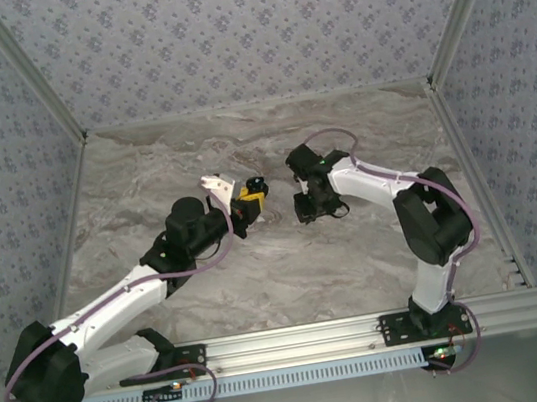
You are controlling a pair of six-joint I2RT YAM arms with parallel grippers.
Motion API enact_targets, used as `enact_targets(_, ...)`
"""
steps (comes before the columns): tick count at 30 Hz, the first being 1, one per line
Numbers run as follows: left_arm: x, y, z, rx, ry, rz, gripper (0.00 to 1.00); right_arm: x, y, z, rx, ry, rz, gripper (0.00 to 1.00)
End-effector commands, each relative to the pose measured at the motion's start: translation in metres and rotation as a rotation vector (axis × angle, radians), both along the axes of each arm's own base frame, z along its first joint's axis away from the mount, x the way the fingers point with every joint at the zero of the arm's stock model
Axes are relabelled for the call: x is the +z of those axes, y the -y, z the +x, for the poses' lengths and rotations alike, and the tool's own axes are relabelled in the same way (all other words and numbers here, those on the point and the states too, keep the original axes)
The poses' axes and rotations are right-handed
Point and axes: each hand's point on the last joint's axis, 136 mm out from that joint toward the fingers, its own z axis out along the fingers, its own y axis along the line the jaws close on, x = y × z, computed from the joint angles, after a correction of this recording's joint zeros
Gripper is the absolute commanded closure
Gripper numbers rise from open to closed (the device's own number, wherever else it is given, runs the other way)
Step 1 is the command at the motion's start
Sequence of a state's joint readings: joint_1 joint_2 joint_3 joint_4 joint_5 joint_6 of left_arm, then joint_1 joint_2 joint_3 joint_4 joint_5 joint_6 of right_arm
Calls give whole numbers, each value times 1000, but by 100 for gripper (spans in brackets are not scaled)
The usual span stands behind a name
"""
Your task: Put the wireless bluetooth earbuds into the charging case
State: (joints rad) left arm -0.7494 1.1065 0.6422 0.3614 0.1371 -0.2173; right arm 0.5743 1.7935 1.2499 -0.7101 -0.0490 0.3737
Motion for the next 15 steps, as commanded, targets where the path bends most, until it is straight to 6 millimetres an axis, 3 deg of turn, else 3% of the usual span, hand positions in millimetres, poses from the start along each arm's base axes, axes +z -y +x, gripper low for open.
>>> enact_targets(1,15,0,-3,-5,40,-24,83,-6,-5,-3,-87,-44,69,55)
enact_targets(15,14,0,-3,-6,45,-20,83,-29,-5,-1,-174,-98,51,52)
